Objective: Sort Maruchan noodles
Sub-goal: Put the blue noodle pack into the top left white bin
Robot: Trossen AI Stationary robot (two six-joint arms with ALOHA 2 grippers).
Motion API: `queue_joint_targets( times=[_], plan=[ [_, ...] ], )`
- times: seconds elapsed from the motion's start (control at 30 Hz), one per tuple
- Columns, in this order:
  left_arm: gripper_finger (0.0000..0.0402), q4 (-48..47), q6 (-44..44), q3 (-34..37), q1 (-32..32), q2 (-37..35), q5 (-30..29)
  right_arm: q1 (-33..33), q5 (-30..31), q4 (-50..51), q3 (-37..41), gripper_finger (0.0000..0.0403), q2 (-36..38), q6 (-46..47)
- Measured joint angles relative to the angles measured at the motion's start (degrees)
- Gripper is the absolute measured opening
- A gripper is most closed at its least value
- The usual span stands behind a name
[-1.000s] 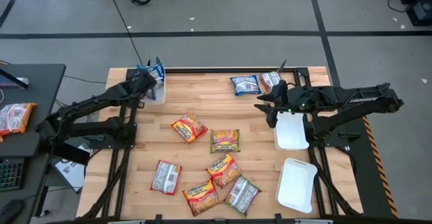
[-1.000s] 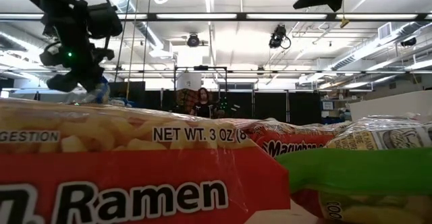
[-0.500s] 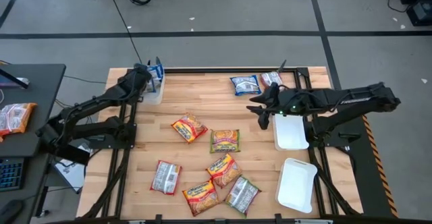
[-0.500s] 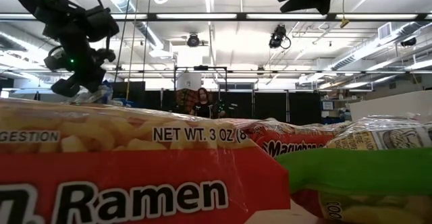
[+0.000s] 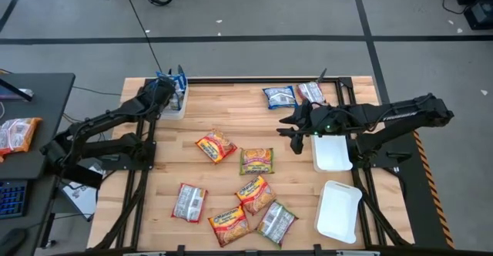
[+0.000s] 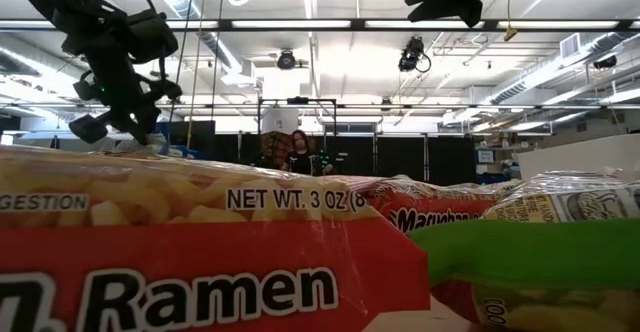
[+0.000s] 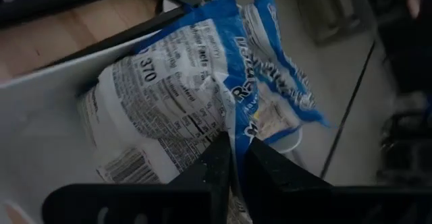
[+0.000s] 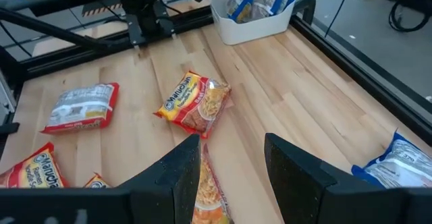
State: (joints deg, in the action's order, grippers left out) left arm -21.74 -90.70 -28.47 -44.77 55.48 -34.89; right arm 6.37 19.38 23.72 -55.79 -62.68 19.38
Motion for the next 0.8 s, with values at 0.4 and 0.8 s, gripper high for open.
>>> queue_joint_targets(
  times=[0.4,0.8],
  plan=[
    [0.0085,0.4,11.24,0.0,-0.42,0.0,5.6,0.01,0.0,0.09,0.0,0.017,0.05,-1.88],
    [0.0191,-6.87,37.04,-10.51,-0.42,0.02,9.37,0.01,0.0,0.27,0.0,0.017,0.27,-2.45]
  ],
)
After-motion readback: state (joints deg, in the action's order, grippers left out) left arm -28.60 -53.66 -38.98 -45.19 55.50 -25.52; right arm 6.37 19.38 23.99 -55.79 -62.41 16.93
